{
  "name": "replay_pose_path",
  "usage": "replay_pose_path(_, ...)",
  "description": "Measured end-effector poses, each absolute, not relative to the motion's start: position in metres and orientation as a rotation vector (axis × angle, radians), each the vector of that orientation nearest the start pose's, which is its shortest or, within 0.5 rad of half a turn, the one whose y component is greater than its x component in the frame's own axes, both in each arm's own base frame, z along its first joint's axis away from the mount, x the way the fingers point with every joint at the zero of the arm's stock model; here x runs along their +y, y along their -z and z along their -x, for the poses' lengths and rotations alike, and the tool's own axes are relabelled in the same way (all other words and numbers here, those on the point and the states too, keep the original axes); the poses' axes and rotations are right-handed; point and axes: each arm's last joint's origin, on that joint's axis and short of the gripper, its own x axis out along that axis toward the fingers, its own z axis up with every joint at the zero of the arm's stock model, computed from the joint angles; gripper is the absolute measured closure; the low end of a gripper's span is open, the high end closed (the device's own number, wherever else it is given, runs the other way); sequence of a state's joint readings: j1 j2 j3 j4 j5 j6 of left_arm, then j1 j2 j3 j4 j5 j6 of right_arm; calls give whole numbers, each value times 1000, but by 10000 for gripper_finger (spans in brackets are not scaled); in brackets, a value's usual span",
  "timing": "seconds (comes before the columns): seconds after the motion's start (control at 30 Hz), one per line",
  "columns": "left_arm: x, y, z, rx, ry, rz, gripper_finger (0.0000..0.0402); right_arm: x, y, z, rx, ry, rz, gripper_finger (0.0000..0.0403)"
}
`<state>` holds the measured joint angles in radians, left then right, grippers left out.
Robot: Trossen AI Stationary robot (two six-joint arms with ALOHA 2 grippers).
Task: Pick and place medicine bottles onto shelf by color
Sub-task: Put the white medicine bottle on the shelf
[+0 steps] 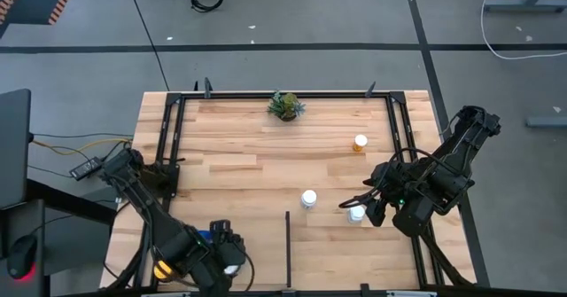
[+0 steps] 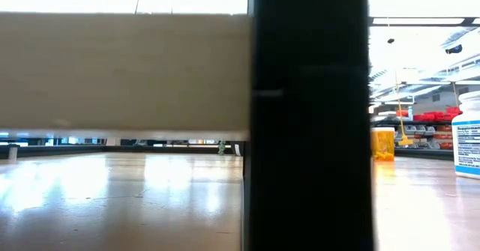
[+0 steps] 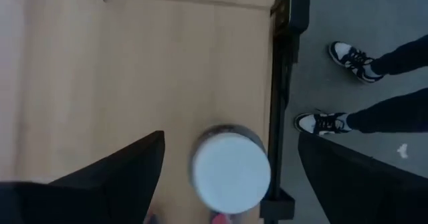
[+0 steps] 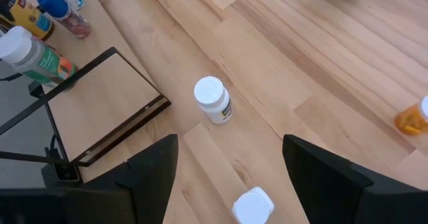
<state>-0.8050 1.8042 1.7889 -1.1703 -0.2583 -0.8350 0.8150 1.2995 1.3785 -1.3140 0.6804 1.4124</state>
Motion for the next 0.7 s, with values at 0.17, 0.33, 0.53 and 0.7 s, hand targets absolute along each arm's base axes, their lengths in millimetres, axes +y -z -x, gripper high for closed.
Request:
replay_pose_path(0.17, -227, -370, -274, 1045, -22, 152, 51, 146, -352, -163, 727, 499, -479, 126)
replay_pose_path(0.33, -181, -395, -305, 937, -80, 153, 59, 146, -352, -164, 714, 516, -511, 126)
replay_pose_path(0.53, -122, -397, -349, 849, -132, 127, 68, 145, -352, -164, 679, 560, -598, 126)
replay_pose_path(0.7, -87, -380, -387, 837, -110, 180, 64, 144, -352, -163, 656, 605, -687, 126)
